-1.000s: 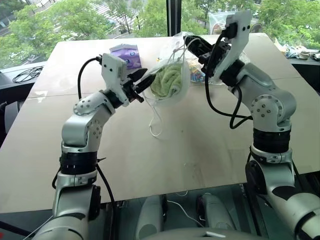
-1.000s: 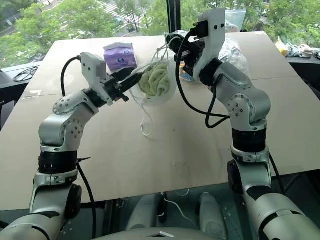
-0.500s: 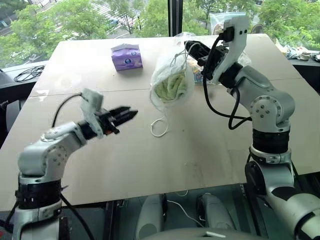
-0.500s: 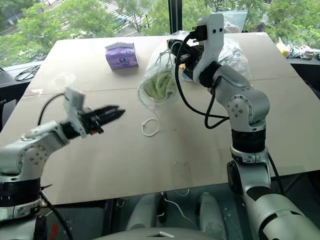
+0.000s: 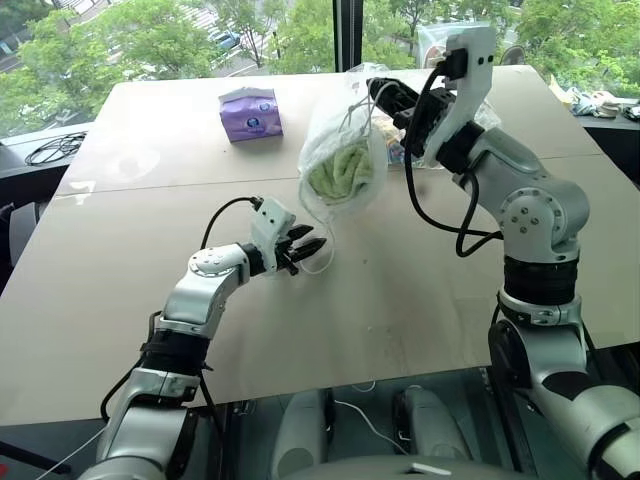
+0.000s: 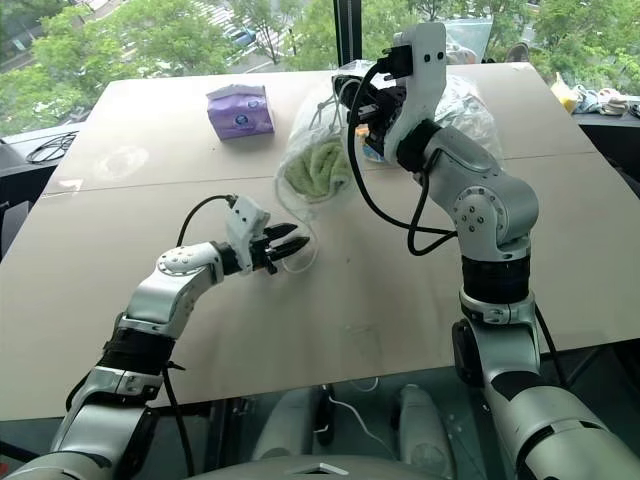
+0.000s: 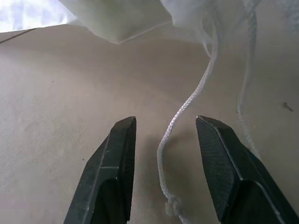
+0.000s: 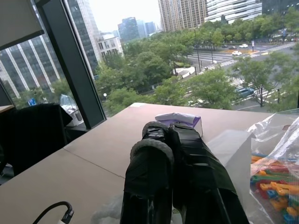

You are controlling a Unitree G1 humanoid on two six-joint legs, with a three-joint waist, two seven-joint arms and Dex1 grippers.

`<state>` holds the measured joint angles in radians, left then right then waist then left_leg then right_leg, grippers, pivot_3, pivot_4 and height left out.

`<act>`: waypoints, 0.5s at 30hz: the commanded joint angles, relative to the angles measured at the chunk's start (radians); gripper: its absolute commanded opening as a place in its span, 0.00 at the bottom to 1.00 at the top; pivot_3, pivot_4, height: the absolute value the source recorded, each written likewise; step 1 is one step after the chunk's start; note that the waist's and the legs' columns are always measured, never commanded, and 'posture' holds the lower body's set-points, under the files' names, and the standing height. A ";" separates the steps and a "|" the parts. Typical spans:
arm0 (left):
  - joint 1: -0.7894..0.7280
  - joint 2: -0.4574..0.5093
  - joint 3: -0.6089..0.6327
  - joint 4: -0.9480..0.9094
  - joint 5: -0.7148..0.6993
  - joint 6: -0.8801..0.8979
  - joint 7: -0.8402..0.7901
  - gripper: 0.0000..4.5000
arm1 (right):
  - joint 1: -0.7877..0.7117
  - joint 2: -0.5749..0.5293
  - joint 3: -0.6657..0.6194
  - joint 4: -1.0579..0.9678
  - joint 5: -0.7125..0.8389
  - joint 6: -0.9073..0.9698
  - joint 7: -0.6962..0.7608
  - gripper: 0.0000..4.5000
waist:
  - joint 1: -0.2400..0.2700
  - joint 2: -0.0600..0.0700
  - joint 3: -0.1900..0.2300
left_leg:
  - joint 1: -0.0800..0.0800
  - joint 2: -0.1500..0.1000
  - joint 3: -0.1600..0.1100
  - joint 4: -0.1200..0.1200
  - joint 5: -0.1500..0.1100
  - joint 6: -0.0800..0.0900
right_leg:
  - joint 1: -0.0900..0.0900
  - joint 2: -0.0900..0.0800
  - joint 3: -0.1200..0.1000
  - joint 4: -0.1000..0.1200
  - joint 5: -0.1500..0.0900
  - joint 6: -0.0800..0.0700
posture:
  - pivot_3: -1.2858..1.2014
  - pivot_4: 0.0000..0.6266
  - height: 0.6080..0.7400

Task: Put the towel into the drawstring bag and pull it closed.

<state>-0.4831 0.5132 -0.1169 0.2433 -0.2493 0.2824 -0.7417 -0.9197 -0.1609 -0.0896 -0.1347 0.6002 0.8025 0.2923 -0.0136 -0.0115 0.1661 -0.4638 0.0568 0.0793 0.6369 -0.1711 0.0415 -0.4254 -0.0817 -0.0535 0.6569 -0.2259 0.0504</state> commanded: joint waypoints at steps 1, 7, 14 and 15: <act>-0.067 -0.036 0.006 0.078 0.038 -0.097 -0.009 0.45 | -0.028 -0.006 -0.019 -0.037 0.007 -0.015 -0.009 0.00 | 0.001 0.000 0.000 | 0.000 0.000 0.000 0.000 0.000 0.000 | 0.000 0.000 0.000 0.000 0.000 0.000 | 0.52 0.24 1.00; -0.157 -0.090 -0.013 0.199 0.066 -0.128 -0.070 0.45 | -0.029 -0.006 -0.019 -0.034 0.008 -0.019 -0.011 0.00 | 0.001 0.000 0.000 | -0.001 0.000 0.000 0.001 0.000 0.000 | 0.000 0.000 0.000 0.000 0.000 0.000 | 0.52 0.24 1.00; -0.177 -0.121 -0.015 0.226 0.083 -0.122 -0.115 0.45 | -0.029 -0.004 -0.020 -0.032 0.005 -0.022 -0.014 0.00 | -0.002 0.000 0.000 | -0.001 0.000 0.000 0.001 0.000 0.000 | 0.000 0.000 0.000 0.000 0.000 0.000 | 0.52 0.24 1.00; -0.177 -0.121 -0.014 0.229 0.089 -0.124 -0.112 0.45 | -0.028 -0.004 -0.020 -0.032 0.005 -0.022 -0.014 0.00 | -0.001 0.000 0.000 | -0.001 0.000 -0.001 0.001 0.000 0.000 | 0.000 0.000 0.000 0.000 0.000 0.000 | 0.52 0.24 1.00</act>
<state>-0.6450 0.3940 -0.1330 0.4830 -0.1621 0.1691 -0.8503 -0.9200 -0.1614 -0.0951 -0.1348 0.5986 0.8020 0.2769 -0.0151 -0.0116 0.1661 -0.4643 0.0569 0.0787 0.6375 -0.1710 0.0416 -0.4254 -0.0813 -0.0537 0.6571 -0.2259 0.0506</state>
